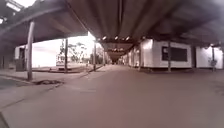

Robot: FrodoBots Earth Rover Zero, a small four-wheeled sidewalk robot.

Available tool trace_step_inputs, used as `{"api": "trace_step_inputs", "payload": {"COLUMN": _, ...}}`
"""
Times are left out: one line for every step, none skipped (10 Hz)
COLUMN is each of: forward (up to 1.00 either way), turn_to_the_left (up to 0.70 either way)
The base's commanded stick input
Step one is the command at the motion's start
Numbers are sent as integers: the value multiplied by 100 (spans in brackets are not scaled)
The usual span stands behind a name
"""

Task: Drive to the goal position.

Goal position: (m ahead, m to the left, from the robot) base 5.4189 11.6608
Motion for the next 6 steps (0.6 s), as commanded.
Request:
{"api": "trace_step_inputs", "payload": {"forward": 85, "turn_to_the_left": 0}}
{"api": "trace_step_inputs", "payload": {"forward": 85, "turn_to_the_left": 0}}
{"api": "trace_step_inputs", "payload": {"forward": 85, "turn_to_the_left": 0}}
{"api": "trace_step_inputs", "payload": {"forward": 85, "turn_to_the_left": 0}}
{"api": "trace_step_inputs", "payload": {"forward": 85, "turn_to_the_left": 0}}
{"api": "trace_step_inputs", "payload": {"forward": 85, "turn_to_the_left": 0}}
